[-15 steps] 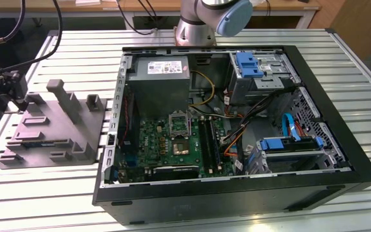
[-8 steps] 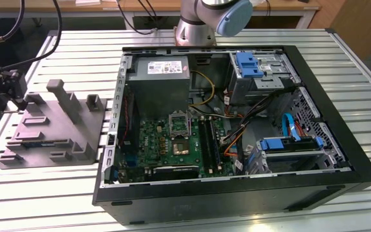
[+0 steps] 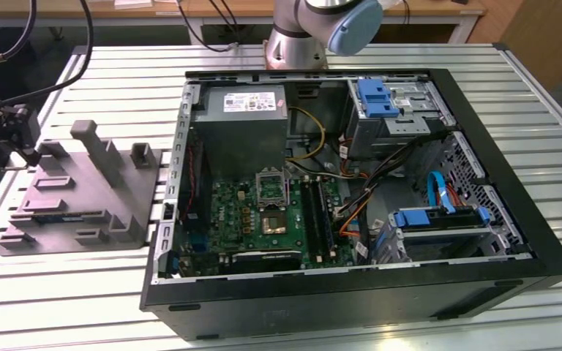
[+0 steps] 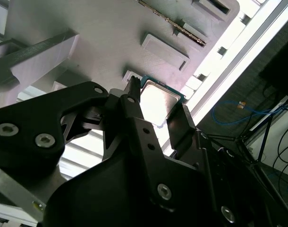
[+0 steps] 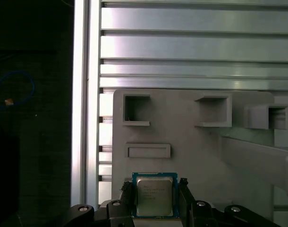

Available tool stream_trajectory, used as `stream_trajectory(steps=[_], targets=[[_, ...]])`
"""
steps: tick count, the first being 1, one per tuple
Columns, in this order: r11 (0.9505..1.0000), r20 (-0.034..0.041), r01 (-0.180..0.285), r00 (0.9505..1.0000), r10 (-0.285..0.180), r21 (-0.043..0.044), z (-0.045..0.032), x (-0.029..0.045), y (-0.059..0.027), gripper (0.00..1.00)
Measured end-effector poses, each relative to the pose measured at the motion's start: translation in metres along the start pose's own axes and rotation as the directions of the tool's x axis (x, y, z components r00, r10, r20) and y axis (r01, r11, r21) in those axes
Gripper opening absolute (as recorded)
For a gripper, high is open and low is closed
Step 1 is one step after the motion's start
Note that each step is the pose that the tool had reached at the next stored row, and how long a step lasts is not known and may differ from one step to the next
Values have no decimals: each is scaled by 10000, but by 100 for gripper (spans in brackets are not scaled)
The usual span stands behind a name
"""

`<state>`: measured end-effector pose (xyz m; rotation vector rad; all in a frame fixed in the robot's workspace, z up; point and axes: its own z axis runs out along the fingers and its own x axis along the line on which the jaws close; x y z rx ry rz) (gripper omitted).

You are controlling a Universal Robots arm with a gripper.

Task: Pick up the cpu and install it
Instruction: 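Pick up the cpu and move it towards the insertion slot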

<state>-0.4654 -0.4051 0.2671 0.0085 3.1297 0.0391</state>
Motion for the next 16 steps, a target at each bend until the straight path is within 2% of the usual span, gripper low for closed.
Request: stream_trajectory(steps=[16], targets=[[10000, -2, -4, 10000, 4, 1, -48, 0, 1, 47]])
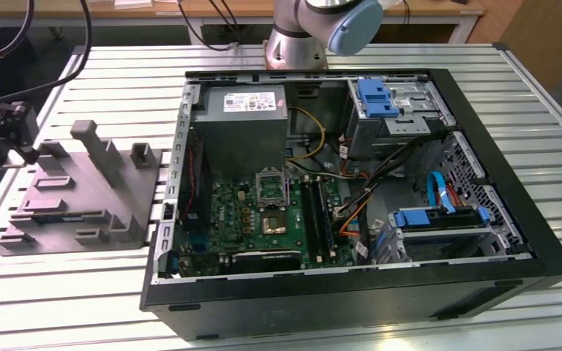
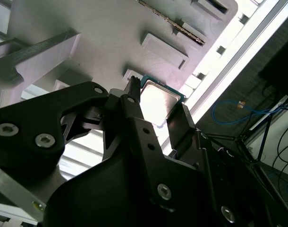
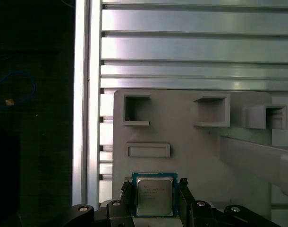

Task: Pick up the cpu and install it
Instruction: 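Pick up the cpu and move it towards the insertion slot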

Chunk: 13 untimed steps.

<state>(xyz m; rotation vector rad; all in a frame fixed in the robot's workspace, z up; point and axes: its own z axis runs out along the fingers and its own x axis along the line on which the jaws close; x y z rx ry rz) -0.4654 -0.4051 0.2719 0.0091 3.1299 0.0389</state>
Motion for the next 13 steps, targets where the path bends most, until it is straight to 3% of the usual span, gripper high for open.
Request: stream_trajectory(steps=[13], targets=[[10000, 3, -3, 10000, 3, -2, -56, -1, 2, 47]])
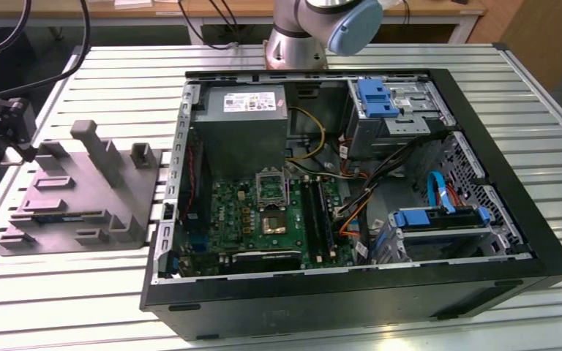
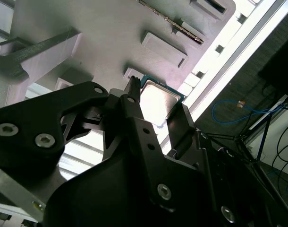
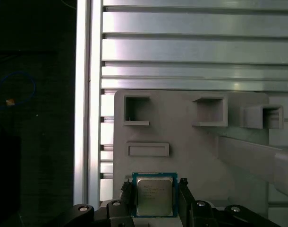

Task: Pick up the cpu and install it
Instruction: 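Pick up the cpu and move it towards the insertion slot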

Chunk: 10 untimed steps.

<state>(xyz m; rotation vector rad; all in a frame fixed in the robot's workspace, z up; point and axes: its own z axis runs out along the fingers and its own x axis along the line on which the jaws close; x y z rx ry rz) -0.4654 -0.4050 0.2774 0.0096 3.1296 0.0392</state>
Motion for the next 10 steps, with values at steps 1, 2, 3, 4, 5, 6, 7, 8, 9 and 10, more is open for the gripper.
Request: stream_trajectory(steps=[1, 2, 3, 4, 5, 6, 7, 8, 9, 10], targets=[[10000, -1, 0, 10000, 0, 0, -2, 0, 0, 47], [10000, -2, 0, 10000, 0, 1, -5, 0, 0, 47], [10000, -3, -1, 10000, 1, 2, -9, 0, 0, 47], [10000, -2, -1, 10000, 1, 1, -13, 0, 0, 47], [10000, -2, -1, 10000, 1, 1, -17, 0, 0, 47], [10000, -1, -1, 10000, 1, 1, -21, 0, 1, 47], [10000, -2, -2, 10000, 2, 1, -26, 0, 1, 47], [10000, -1, -2, 10000, 2, 1, -31, 0, 1, 47], [10000, -1, -2, 10000, 2, 1, -36, 0, 1, 47], [10000, -1, -2, 10000, 2, 1, -41, 0, 1, 47]])
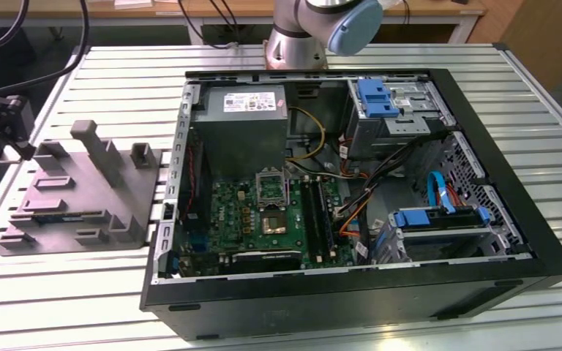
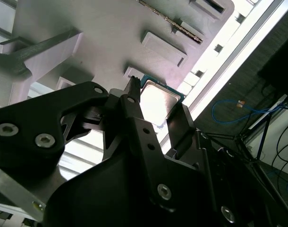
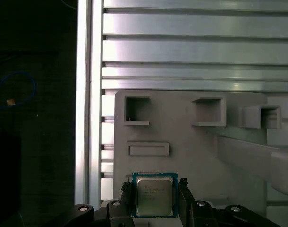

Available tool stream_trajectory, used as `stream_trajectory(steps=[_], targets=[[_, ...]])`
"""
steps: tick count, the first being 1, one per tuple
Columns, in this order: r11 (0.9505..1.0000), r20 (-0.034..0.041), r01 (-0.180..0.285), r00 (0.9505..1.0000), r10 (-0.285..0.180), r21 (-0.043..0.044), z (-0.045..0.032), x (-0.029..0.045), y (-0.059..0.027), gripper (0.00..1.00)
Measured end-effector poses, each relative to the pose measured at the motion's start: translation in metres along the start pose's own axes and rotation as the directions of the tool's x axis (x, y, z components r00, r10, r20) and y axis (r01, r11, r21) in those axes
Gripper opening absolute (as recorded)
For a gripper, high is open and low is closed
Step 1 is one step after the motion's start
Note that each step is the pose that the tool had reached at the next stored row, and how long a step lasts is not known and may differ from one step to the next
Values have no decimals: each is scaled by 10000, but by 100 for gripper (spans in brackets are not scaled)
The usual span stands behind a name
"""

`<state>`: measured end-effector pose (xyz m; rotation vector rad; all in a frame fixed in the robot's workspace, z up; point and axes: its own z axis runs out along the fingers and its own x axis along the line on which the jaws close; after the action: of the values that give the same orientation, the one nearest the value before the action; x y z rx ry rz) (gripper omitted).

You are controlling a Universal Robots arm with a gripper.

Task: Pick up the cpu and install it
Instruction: 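Pick up the cpu and move it towards the insertion slot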

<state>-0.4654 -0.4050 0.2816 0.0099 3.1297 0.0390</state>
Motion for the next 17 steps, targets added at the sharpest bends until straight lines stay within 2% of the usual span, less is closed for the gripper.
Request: stream_trajectory(steps=[17], targets=[[10000, 3, -8, 10000, 8, -2, -81, -1, 2, 47]])
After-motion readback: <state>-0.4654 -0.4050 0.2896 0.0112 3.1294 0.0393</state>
